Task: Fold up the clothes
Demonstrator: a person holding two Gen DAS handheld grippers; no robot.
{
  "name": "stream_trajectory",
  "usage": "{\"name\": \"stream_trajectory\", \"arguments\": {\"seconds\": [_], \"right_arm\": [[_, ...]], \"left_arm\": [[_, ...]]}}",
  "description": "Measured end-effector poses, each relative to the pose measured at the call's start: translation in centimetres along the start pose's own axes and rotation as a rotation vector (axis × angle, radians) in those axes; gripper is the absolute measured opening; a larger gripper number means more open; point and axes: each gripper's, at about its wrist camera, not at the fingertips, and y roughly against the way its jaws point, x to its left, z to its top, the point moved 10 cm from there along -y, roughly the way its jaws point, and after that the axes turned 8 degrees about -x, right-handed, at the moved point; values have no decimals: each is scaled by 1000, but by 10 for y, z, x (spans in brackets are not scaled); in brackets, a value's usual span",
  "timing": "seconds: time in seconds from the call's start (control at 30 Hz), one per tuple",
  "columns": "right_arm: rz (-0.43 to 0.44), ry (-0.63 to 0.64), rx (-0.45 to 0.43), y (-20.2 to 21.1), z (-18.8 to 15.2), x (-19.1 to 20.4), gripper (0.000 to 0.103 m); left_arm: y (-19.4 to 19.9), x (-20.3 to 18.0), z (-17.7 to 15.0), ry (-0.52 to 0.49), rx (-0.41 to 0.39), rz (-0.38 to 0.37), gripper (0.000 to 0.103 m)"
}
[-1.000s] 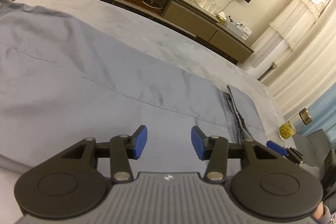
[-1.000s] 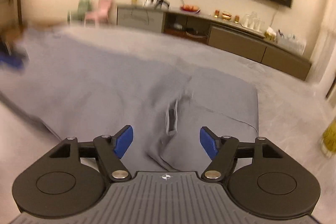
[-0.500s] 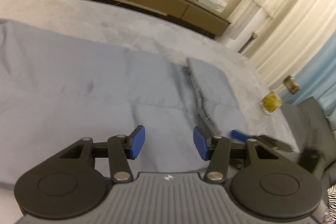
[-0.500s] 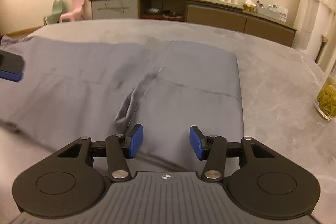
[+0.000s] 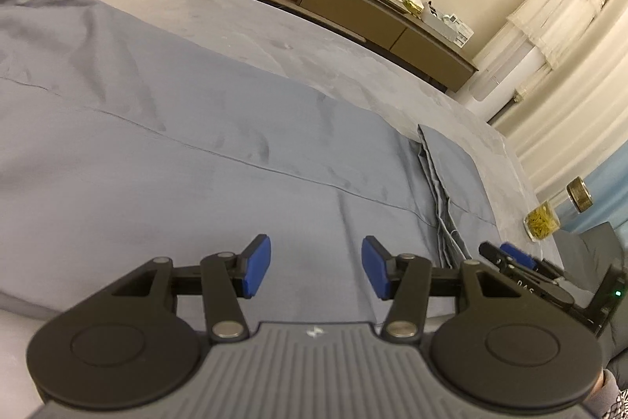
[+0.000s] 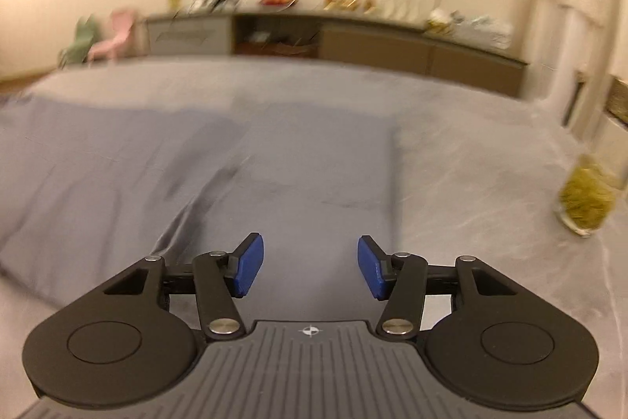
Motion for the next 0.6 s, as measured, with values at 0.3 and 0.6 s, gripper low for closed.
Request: {"name": "stream_trajectory", "arguments": {"seconds": [0.3, 0.6], "right_arm": [[-35, 7, 20, -19, 25, -17, 52], [-48, -65, 66, -28, 16, -20, 54]], "left_arm": [[8, 9, -3, 19, -10, -9, 52], [22, 38, 2, 75, -44, -7, 53]]}}
